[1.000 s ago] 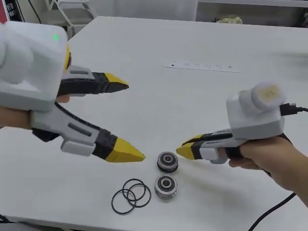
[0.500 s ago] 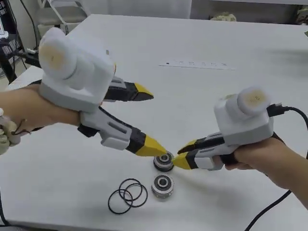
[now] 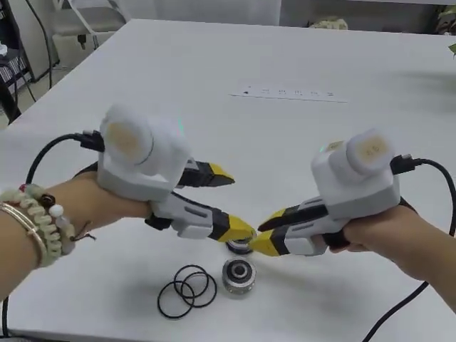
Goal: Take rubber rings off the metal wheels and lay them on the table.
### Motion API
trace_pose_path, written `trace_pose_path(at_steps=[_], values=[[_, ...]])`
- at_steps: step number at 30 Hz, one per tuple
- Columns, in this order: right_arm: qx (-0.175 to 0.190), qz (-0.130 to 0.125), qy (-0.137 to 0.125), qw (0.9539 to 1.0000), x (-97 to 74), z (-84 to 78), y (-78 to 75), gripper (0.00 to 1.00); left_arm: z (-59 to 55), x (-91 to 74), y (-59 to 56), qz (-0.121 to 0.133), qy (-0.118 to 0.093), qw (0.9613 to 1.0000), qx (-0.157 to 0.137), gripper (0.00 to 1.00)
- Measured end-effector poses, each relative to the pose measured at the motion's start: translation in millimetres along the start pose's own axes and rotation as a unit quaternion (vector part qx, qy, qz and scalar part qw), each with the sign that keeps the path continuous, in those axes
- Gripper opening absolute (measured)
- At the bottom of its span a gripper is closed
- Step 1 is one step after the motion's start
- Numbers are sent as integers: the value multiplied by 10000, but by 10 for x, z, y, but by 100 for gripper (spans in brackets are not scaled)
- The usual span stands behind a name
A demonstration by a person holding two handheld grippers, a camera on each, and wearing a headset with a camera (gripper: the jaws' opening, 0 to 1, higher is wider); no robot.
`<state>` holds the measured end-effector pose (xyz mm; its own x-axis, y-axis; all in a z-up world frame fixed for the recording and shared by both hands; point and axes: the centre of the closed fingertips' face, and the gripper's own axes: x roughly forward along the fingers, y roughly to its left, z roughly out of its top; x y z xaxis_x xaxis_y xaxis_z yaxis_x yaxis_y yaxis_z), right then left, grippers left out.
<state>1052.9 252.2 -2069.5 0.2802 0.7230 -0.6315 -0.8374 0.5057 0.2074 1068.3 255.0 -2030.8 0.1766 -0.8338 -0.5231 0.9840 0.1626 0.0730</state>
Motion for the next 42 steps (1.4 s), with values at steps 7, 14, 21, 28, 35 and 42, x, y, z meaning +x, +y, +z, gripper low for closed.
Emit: trace_pose_path(at_steps=[7,14,21,28,35,42], values=[[-36,21,9,10000,0,-3,4,18,-220,126,-98,-67,268,9996,-32,35],[-213,-33,209,9995,19,-70,-3,17,-255,155,-110,-84,311,9995,-14,28],[-230,-58,247,9994,43,-103,-8,17,-225,154,-87,-48,198,9997,-112,21],[-341,-70,162,9993,74,-77,3,20,-233,182,-88,-33,111,9996,-250,11],[-584,-37,157,9982,101,-86,35,17,-234,192,-134,-82,48,9997,-207,7],[-809,-40,238,9964,78,-100,37,13,-229,194,-120,-74,25,9996,-264,7]])
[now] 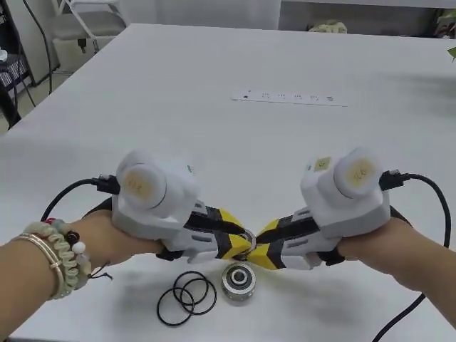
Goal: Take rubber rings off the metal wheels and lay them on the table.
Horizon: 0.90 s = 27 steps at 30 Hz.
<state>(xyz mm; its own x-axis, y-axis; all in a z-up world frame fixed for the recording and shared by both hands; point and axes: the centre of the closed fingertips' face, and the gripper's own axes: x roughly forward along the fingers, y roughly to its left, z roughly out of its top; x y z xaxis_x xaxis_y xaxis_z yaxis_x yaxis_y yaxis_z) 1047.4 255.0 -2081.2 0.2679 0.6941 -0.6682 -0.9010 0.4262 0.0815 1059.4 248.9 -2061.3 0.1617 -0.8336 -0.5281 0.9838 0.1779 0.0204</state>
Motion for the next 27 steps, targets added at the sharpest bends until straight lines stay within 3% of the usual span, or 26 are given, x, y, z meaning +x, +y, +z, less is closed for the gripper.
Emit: trace_pose_path(at_steps=[4,9,21,27], values=[[-230,-82,14,9997,-20,-6,-34,2,-6,-5,17,8,-7,10000,-8,7],[-113,-149,80,9998,-15,-9,-66,0,3,2,32,-3,-11,10000,13,7],[675,-224,-25,9975,-60,-5,-135,0,-3,-19,34,-29,135,9999,52,8],[1161,-218,-219,9928,-96,34,-176,0,-17,-37,21,-65,217,9997,92,8]])
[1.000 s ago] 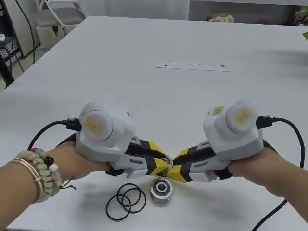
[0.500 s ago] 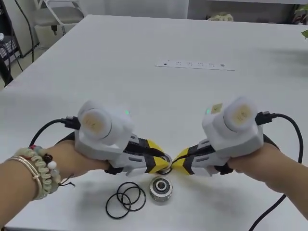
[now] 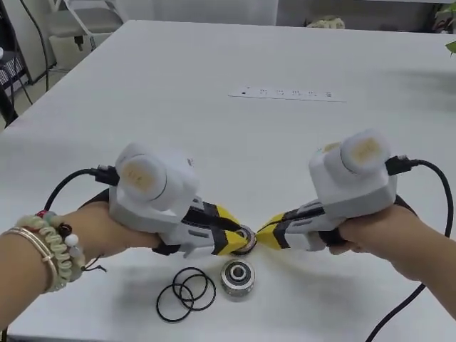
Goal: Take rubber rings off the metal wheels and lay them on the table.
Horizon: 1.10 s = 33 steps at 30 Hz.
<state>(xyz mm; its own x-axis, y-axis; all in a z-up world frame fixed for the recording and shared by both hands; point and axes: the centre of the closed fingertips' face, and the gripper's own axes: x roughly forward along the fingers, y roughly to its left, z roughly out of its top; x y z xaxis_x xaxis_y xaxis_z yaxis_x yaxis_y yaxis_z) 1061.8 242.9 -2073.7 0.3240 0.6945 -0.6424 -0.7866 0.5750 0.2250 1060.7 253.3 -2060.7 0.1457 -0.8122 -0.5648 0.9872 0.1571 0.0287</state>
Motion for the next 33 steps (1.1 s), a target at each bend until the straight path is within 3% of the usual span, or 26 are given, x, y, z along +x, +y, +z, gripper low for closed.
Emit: trace_pose_path(at_steps=[4,9,15,33], values=[[398,84,-164,9990,-14,51,32,0,-10,-4,-8,-6,12,10000,26,8],[535,121,-210,9983,-13,54,21,0,-16,-8,-9,17,46,10000,56,8],[978,274,-327,9943,-36,68,53,0,-19,-17,-19,-10,9,10000,63,7],[863,343,-346,9951,-19,108,120,0,-16,-14,-35,20,37,9998,183,7]])
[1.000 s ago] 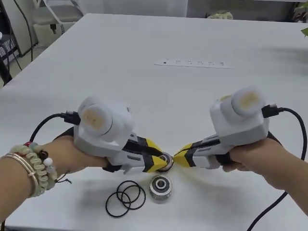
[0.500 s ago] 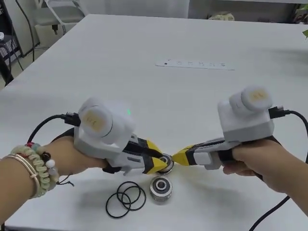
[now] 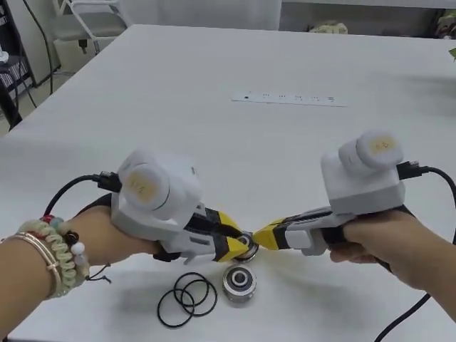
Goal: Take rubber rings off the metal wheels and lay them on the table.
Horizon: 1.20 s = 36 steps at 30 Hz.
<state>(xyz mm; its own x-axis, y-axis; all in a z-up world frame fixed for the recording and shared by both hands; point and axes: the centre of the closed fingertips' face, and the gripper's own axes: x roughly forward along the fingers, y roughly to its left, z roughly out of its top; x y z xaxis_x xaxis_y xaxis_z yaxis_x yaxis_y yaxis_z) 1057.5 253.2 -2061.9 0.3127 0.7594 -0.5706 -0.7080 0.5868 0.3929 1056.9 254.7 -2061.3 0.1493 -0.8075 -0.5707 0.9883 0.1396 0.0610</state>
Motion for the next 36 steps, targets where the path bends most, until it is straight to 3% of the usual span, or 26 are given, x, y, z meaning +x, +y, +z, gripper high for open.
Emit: trace_pose_path(at_steps=[8,11,14,16,20,28,36], values=[[-59,140,-21,9999,20,15,65,0,-1,-1,-7,-8,-21,10000,-5,7],[-510,44,75,9987,27,15,49,0,2,2,-5,1,-71,10000,-54,7],[-420,61,64,9991,24,7,53,0,6,4,-4,8,-98,9999,-72,7],[-330,205,-8,9992,17,28,98,0,9,7,-3,21,-101,9999,-72,7],[-498,23,50,9987,20,22,45,0,16,13,1,77,-88,9999,-102,7],[-185,-31,42,9998,8,2,8,0,15,13,-3,119,25,9997,-202,7],[-45,-115,18,9999,-3,4,-38,0,1,-25,21,159,167,9997,-13,12]])
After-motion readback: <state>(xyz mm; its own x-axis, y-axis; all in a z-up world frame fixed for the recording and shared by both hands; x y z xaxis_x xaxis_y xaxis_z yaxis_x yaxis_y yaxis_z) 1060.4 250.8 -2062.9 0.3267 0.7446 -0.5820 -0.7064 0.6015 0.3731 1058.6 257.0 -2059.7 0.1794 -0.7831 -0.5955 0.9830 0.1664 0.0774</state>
